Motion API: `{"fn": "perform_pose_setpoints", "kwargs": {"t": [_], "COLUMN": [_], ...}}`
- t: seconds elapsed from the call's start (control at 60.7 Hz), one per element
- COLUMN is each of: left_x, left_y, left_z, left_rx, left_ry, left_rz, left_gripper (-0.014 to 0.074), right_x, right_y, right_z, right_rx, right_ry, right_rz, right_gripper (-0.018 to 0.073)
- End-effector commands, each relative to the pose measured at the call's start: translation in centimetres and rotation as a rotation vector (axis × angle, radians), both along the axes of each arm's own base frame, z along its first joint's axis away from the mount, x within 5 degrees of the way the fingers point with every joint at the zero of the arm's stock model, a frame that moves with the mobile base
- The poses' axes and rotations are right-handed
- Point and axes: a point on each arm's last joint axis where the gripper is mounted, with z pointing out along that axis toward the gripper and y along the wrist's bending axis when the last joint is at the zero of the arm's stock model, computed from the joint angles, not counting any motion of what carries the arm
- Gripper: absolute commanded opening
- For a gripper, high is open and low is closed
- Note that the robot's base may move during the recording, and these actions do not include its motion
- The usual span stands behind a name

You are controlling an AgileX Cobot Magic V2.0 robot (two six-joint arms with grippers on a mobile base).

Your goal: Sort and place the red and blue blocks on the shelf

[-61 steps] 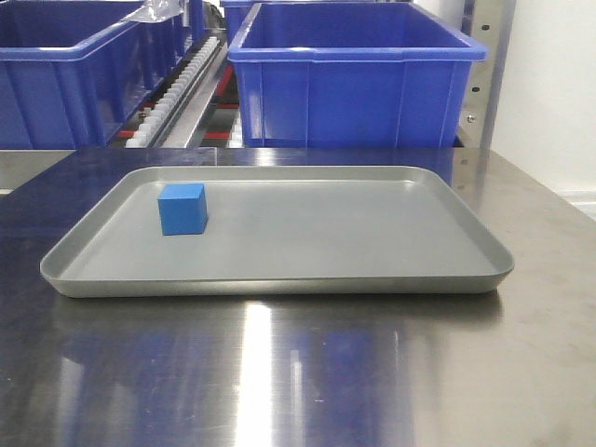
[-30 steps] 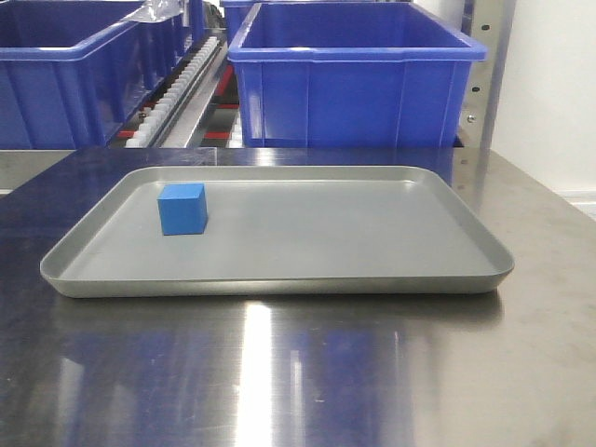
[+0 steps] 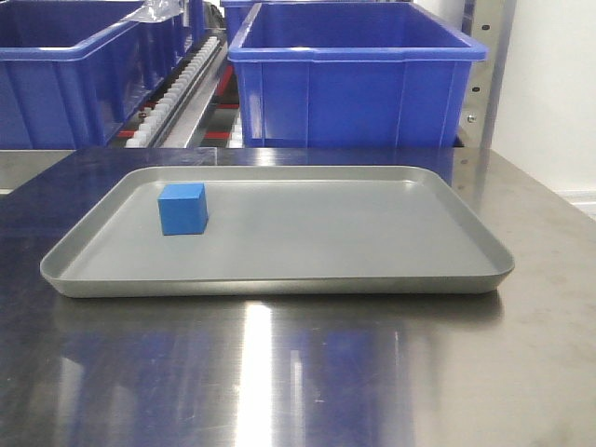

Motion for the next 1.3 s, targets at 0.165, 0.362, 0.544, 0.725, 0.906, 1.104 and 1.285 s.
{"fn": "perform_pose_setpoints", "kwargs": {"t": [0.165, 0.362, 0.544, 0.725, 0.906, 1.104, 1.285], "left_x": [1.1, 1.8, 2.1, 2.4, 2.9, 3.7, 4.3], "left_y": [-0.8, -1.6, -2.8, -5.2, -7.0, -7.7, -8.3], "left_z": [1.1, 1.4, 0.8, -0.4, -1.7, -3.3, -4.2], "left_rx": [-0.050, -0.146, -0.266, -0.277, -0.303, -0.309, -0.341], "left_ry": [-0.113, -0.171, -0.133, -0.086, -0.050, 0.003, 0.021], "left_rz": [-0.024, -0.030, -0.029, -0.085, -0.110, -0.103, -0.093], "left_gripper": [0.0174, 0.0525, 0.0704, 0.0647, 0.0642, 0.0642, 0.0642], "right_x": [0.2, 0.2, 0.2, 0.2, 0.2, 0.2, 0.2], "right_y": [-0.1, -0.1, -0.1, -0.1, -0.1, -0.1, -0.1], "right_z": [1.9, 1.9, 1.9, 1.9, 1.9, 1.9, 1.9], "right_rx": [0.005, 0.005, 0.005, 0.005, 0.005, 0.005, 0.005], "right_ry": [-0.124, -0.124, -0.123, -0.123, -0.123, -0.123, -0.123], "right_rz": [-0.012, -0.012, -0.012, -0.012, -0.012, -0.012, -0.012], "right_gripper": [0.0060, 0.0060, 0.0060, 0.0060, 0.0060, 0.0060, 0.0060]}}
